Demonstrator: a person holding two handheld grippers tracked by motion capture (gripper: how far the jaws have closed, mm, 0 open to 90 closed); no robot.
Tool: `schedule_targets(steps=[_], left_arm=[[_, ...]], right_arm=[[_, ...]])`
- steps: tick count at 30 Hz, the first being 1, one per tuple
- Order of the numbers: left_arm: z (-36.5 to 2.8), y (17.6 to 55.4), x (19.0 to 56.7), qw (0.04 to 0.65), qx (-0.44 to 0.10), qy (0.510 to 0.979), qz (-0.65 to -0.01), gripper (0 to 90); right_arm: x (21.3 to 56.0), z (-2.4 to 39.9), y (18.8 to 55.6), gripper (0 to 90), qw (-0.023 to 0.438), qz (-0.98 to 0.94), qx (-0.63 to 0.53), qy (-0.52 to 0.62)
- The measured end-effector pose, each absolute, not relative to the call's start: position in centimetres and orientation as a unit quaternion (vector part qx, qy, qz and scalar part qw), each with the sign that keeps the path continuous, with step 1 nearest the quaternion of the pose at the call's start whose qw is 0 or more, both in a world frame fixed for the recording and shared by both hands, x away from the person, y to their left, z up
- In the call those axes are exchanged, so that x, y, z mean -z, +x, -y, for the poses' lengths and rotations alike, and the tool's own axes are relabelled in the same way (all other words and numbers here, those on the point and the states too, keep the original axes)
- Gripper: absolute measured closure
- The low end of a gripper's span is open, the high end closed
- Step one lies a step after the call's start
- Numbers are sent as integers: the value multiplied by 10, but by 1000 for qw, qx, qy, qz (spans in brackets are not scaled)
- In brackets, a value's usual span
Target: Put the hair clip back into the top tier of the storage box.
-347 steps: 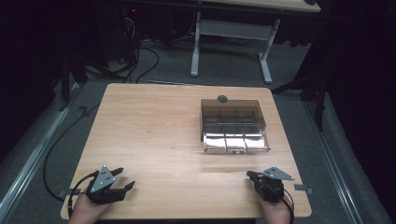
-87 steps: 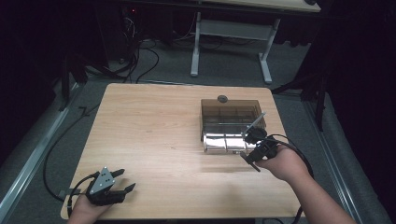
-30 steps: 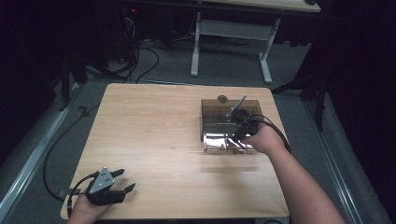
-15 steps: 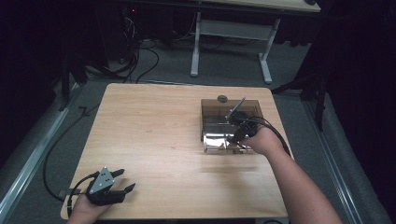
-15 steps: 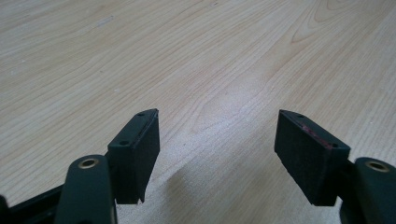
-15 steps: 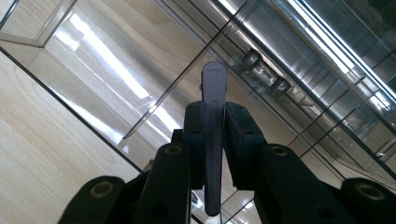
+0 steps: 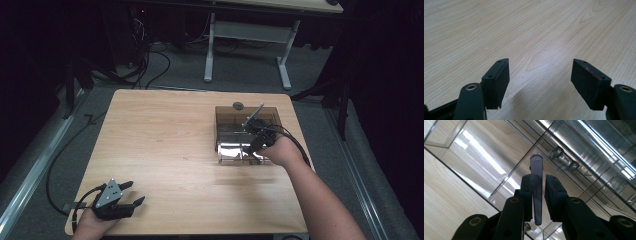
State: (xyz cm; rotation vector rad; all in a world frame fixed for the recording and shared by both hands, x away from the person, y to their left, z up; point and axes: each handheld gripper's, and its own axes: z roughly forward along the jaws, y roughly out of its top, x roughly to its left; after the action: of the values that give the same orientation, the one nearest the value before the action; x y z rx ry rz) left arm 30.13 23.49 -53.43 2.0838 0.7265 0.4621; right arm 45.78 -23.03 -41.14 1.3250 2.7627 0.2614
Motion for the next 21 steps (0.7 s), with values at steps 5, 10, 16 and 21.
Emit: schedule_targets(steps=[5,10,16,21], left_arm=[[-235,301,534,428,-185,835,-291,316],[-235,301,534,428,-185,835,-291,316],[-235,301,534,427,-185,836,-291,317],[-235,301,534,426,-187,836,-291,317]], right_arm=[[405,232,455,767,36,-897,-89,431],[393,235,447,767,37,-894,-95,437],[386,239,435,778,37,-891,-94,442],[380,241,423,789,38,-890,-92,445]])
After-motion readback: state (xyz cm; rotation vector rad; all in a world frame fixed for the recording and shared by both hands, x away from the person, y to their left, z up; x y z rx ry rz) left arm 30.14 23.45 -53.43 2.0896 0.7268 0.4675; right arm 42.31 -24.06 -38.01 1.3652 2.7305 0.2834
